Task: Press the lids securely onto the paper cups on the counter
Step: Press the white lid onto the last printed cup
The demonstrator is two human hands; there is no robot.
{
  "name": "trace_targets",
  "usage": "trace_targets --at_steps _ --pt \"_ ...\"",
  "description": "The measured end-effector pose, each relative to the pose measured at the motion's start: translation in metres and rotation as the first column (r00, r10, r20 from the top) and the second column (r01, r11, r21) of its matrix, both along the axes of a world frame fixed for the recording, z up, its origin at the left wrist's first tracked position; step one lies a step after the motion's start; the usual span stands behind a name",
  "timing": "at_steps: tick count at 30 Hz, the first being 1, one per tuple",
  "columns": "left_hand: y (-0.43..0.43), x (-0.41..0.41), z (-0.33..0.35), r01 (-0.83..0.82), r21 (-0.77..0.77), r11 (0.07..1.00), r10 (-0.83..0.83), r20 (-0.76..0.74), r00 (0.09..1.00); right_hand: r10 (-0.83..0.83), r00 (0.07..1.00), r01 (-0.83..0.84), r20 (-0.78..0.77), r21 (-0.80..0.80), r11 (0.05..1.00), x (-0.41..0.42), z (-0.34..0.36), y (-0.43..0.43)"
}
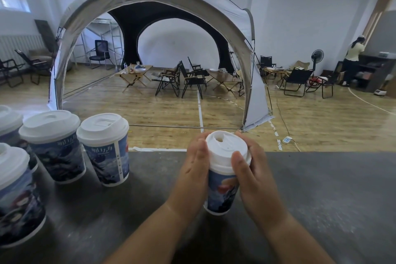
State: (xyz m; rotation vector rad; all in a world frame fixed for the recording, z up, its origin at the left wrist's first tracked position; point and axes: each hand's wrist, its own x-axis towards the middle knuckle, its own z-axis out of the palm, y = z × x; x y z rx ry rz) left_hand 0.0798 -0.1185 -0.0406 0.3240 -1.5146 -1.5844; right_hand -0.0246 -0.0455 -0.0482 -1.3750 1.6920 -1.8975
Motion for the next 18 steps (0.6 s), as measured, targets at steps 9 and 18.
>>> trace_targets --at_steps 9,18 --pt "-0.002 0.004 0.005 0.041 0.039 0.998 -0.041 0.004 0.999 0.126 0.991 -0.125 0.046 -0.023 0.992 0.005 0.004 0.002" --pt "0.002 0.005 0.002 -0.018 0.072 0.997 0.019 -0.010 1.000 -0.111 0.987 0.095 -0.118 -0.132 0.987 0.004 -0.002 0.004"
